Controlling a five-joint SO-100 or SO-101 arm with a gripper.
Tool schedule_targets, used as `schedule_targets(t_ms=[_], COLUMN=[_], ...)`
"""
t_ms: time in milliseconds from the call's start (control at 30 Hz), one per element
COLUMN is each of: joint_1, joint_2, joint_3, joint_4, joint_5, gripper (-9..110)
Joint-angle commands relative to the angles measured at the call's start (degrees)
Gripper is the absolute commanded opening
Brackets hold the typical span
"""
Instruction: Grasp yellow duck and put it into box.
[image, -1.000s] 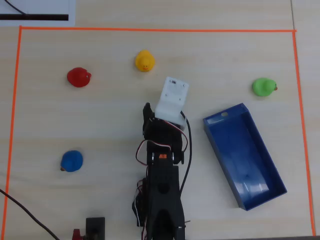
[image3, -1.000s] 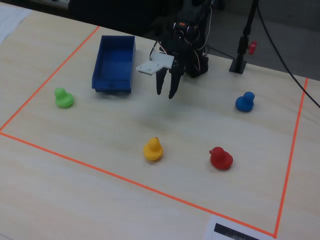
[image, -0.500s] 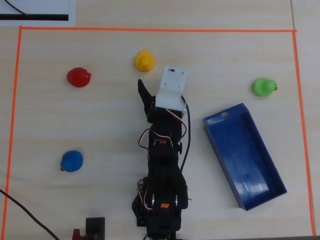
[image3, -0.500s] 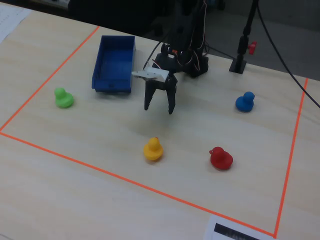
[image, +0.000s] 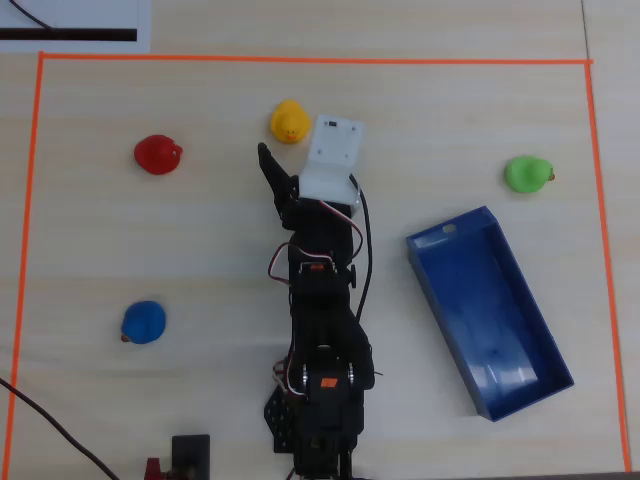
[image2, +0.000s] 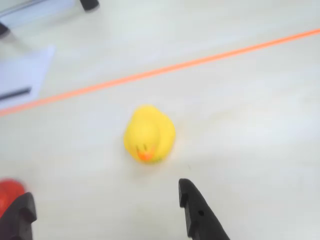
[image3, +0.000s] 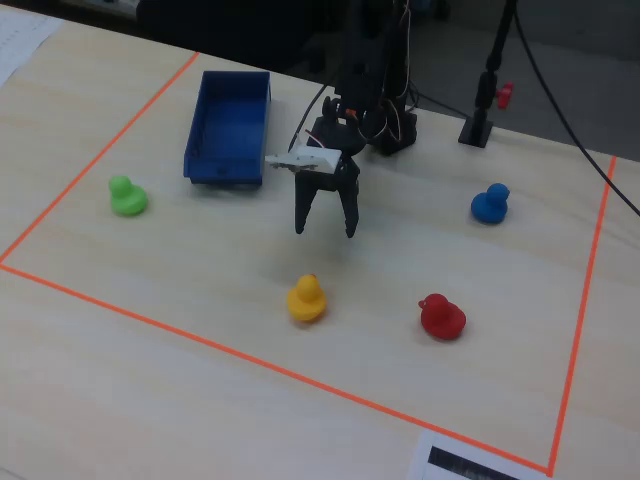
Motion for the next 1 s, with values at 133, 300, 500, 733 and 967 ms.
schedule_targets(t_ms=[133, 300, 500, 733, 967], joint_1=[0.0, 0.0, 0.2, -0.3, -1.3], joint_2=[-5.4, -10.4, -15.2, -19.2, -23.9], joint_3=[-9.8, -11.0, -14.4, -16.7, -19.3], joint_4=[1.1, -2.2, -3.3, -4.4, -4.8], joint_5=[2.1, 2.2, 3.7, 4.2, 4.4], gripper=[38, 37, 37, 37, 37])
